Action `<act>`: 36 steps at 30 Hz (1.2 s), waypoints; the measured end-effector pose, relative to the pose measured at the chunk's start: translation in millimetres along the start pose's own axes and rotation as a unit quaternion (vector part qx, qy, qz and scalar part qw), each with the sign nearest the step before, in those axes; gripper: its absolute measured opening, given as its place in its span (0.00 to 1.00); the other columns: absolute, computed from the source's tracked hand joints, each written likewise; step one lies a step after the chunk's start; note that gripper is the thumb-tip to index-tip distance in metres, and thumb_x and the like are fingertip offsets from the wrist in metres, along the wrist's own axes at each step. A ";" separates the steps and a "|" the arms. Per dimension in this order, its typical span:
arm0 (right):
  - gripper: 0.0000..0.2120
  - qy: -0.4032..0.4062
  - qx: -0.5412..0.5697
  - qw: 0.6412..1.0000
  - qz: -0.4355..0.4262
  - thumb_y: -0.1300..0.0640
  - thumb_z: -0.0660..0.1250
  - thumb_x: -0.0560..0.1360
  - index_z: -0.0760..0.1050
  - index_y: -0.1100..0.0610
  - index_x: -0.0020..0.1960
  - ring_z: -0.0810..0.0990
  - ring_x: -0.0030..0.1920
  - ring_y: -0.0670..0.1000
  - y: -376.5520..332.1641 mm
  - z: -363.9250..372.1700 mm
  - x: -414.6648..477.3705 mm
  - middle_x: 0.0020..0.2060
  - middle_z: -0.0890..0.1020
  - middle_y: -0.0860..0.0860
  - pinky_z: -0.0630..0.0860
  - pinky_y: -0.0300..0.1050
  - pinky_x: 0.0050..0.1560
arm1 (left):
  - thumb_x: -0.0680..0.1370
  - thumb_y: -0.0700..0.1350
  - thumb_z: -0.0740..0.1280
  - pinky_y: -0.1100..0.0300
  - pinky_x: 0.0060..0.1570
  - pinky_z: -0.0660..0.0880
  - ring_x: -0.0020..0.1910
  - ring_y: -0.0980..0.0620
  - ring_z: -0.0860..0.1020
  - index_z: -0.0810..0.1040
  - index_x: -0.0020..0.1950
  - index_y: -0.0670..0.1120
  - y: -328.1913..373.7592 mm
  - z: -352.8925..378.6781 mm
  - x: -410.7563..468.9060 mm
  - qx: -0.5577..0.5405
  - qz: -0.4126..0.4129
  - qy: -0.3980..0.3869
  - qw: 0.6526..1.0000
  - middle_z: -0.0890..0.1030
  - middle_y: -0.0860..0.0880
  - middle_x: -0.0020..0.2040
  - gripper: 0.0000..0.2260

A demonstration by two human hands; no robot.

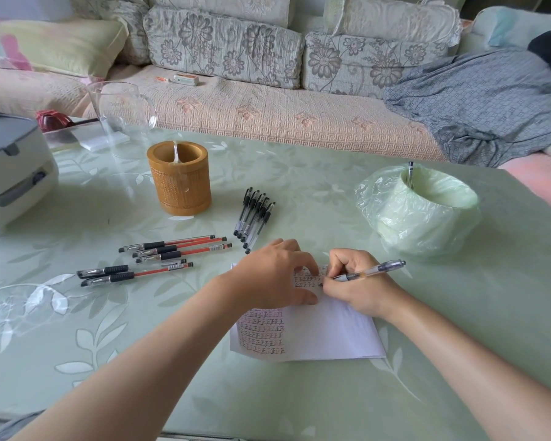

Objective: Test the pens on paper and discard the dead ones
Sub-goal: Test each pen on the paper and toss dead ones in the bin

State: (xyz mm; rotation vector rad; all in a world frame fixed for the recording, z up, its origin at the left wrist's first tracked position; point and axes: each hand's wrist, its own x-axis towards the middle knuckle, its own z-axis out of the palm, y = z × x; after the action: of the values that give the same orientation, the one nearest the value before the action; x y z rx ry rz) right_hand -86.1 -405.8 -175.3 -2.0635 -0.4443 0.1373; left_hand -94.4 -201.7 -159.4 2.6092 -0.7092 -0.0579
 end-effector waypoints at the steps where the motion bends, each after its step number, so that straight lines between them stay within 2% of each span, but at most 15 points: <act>1: 0.10 0.006 0.005 1.000 0.001 0.61 0.68 0.64 0.67 0.61 0.32 0.65 0.30 0.49 -0.2 -0.1 -0.2 0.27 0.69 0.51 0.59 0.45 0.32 | 0.69 0.63 0.72 0.56 0.51 0.73 0.52 0.55 0.68 0.76 0.59 0.59 -0.2 0.3 -0.3 0.002 0.005 0.005 1.000 0.72 0.54 0.51 0.21; 5: 0.10 0.017 0.000 1.000 -0.004 0.61 0.68 0.64 0.67 0.62 0.32 0.65 0.29 0.47 -1.0 0.8 -0.9 0.25 0.69 0.48 0.59 0.42 0.30 | 0.68 0.63 0.72 0.54 0.53 0.73 0.53 0.55 0.68 0.77 0.59 0.59 -0.4 0.5 -0.1 0.006 0.011 0.010 1.000 0.72 0.54 0.52 0.21; 10: 0.11 0.017 -0.018 1.000 -0.002 0.59 0.68 0.62 0.66 0.60 0.32 0.65 0.29 0.48 1.4 1.7 1.0 0.26 0.68 0.50 0.59 0.45 0.32 | 0.69 0.62 0.72 0.56 0.54 0.71 0.53 0.54 0.68 0.77 0.59 0.59 1.1 0.8 -1.7 0.009 0.015 0.015 1.000 0.72 0.54 0.53 0.21; 15: 0.10 0.029 0.003 1.000 0.000 0.61 0.68 0.63 0.66 0.62 0.33 0.65 0.28 0.47 0.0 1.2 0.0 0.25 0.69 0.47 0.59 0.43 0.30 | 0.69 0.63 0.72 0.55 0.55 0.71 0.53 0.54 0.68 0.77 0.59 0.59 0.5 1.0 -1.1 0.003 0.012 0.013 1.000 0.71 0.55 0.52 0.21; 27: 0.10 -0.007 0.017 1.000 0.002 0.60 0.69 0.65 0.68 0.58 0.32 0.66 0.30 0.50 -1.4 -0.1 0.5 0.28 0.70 0.52 0.59 0.46 0.33 | 0.68 0.64 0.72 0.58 0.53 0.69 0.52 0.54 0.67 0.76 0.58 0.60 0.7 1.2 0.7 0.011 0.007 0.010 1.000 0.69 0.56 0.51 0.21; 31: 0.11 -0.001 0.005 1.000 0.001 0.57 0.68 0.61 0.67 0.60 0.32 0.65 0.30 0.50 -2.6 1.1 1.0 0.28 0.69 0.52 0.59 0.47 0.32 | 0.69 0.63 0.72 0.59 0.52 0.68 0.53 0.54 0.67 0.76 0.59 0.59 1.9 0.2 0.2 0.005 0.005 0.010 1.000 0.70 0.55 0.51 0.21; 36: 0.10 0.010 0.026 0.999 0.018 0.62 0.67 0.62 0.65 0.61 0.32 0.64 0.29 0.50 -5.2 -0.8 0.2 0.26 0.67 0.52 0.58 0.45 0.30 | 0.69 0.63 0.72 0.56 0.56 0.70 0.53 0.54 0.67 0.76 0.60 0.60 1.8 -0.2 -1.9 0.002 0.003 0.004 1.000 0.71 0.55 0.53 0.21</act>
State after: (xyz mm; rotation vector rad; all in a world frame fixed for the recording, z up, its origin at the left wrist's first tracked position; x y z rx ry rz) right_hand -87.0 -404.0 -170.4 -2.0201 -0.3873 0.1496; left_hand -96.9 -202.1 -158.6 2.6107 -0.7153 -0.0452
